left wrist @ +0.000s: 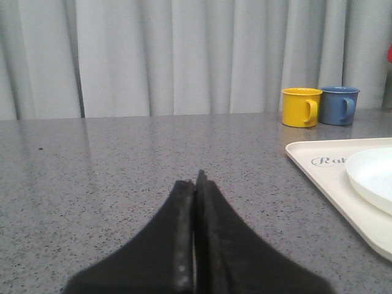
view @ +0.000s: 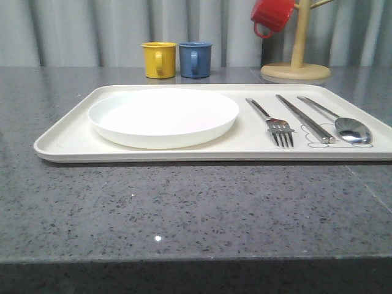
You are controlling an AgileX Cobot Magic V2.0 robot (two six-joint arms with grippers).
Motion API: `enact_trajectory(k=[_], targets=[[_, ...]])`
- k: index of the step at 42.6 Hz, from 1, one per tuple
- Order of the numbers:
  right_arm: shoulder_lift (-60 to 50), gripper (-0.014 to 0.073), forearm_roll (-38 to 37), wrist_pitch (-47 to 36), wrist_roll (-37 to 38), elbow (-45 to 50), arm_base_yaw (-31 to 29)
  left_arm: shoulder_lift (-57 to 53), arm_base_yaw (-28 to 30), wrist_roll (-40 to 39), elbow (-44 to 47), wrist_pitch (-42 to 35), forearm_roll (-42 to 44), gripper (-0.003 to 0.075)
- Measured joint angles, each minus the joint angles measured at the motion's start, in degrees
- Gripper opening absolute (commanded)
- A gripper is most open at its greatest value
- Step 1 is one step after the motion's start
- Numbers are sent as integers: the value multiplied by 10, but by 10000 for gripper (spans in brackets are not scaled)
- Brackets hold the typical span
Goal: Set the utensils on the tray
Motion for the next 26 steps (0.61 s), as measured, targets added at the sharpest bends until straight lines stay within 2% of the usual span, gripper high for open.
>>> enact_trajectory(k=[4, 12, 26], targets=[[-45, -68, 0, -87, 0, 79, -22, 0, 0, 0, 0, 0, 0, -20], [-97, -68, 0, -199, 0, 183, -54, 0, 0, 0, 0, 0, 0, -20], [-99, -68, 0, -237, 0, 196, -76, 0, 0, 0, 0, 0, 0, -20]])
